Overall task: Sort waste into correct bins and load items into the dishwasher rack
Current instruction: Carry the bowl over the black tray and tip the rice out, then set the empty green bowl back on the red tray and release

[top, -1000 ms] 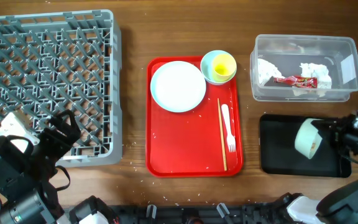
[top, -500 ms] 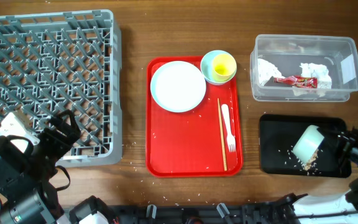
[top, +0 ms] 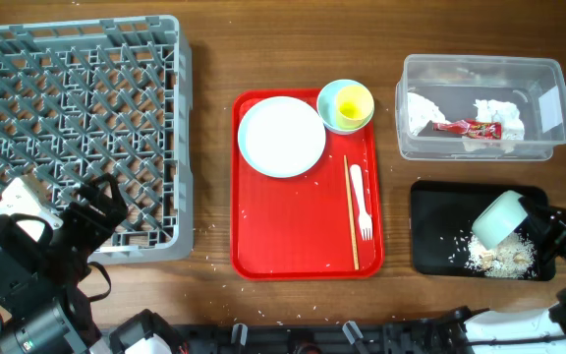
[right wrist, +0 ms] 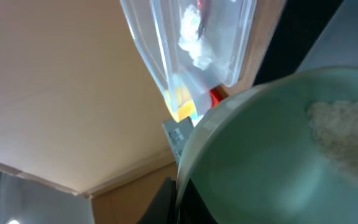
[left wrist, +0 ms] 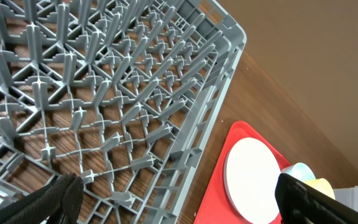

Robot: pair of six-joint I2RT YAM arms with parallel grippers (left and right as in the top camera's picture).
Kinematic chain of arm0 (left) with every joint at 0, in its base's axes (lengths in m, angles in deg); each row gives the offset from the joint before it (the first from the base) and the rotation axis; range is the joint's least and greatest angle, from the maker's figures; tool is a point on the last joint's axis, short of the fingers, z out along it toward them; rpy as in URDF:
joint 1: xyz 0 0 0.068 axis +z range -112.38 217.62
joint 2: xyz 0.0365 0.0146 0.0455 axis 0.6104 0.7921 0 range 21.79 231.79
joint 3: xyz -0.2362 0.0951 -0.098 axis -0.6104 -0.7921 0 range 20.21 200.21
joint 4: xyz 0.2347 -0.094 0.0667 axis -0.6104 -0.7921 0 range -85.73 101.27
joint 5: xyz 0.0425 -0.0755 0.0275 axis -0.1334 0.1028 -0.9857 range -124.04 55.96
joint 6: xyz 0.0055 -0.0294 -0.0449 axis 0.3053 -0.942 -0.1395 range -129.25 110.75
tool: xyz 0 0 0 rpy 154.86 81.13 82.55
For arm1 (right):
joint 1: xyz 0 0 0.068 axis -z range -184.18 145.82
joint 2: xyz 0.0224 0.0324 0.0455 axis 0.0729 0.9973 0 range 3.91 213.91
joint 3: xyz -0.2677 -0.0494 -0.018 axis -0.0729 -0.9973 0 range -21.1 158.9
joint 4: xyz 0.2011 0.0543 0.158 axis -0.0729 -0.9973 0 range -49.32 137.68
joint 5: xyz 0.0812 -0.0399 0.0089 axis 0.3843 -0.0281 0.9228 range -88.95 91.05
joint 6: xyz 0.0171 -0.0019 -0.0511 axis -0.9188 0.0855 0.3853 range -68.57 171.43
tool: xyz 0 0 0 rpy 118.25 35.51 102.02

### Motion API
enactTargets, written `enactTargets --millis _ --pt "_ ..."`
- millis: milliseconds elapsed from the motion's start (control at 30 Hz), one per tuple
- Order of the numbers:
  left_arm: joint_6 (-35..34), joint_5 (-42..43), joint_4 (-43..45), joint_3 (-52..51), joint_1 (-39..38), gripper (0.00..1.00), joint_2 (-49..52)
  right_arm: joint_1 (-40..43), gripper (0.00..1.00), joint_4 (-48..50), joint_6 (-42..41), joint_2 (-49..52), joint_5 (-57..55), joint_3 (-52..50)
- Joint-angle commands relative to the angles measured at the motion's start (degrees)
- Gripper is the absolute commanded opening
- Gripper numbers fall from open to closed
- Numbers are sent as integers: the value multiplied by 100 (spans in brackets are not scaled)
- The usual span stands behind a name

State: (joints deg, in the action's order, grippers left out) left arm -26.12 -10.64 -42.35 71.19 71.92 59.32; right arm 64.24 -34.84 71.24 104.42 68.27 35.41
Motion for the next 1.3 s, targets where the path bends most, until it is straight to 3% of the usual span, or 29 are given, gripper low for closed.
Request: enactTargets --millis 0,67,133,200,233,267,367,433,500,567,633,767,800,1033,1167,1267 --pt "-31 -13 13 68 22 100 -26 -22 4 -358 603 55 492 42" --pt "-31 -11 13 68 22 100 -26 -22 4 -293 247 55 492 42" --pt "-31 -11 13 68 22 100 -26 -33 4 -216 452 55 649 42" --pt "-31 -11 13 68 22 100 -26 -109 4 636 -595 55 153 42" --pt "-31 -11 13 68 22 100 -26 -129 4 293 -214 55 245 42" --pt "-31 -13 13 68 22 100 -26 -129 4 -166 820 55 691 42" --pt "-31 -13 13 68 22 100 -26 -129 4 122 -57 55 426 42" --pt "-31 -11 13 68 22 100 -26 -129 4 -164 590 55 708 42" --pt "-31 -11 13 68 22 100 -26 -129 4 85 105 55 605 42" --pt "-31 -13 13 68 22 100 -26 -131 4 -22 472 55 750 42" --pt "-31 -13 13 68 22 100 -26 -129 4 195 -72 55 507 42" --pt "-31 -11 13 68 22 100 -26 -133 4 -553 1054 52 546 50" --pt "-31 -11 13 68 22 100 -26 -166 4 -981 1884 15 595 61" --pt "-31 -11 13 68 22 100 -26 -960 4 -962 1797 -1652 267 162" --pt "-31 -11 13 68 22 100 -26 -2273 4 57 -7 -2883 -531 343" --pt "-31 -11 13 68 22 100 -26 -3829 5 1137 -1794 -3832 -2092 343"
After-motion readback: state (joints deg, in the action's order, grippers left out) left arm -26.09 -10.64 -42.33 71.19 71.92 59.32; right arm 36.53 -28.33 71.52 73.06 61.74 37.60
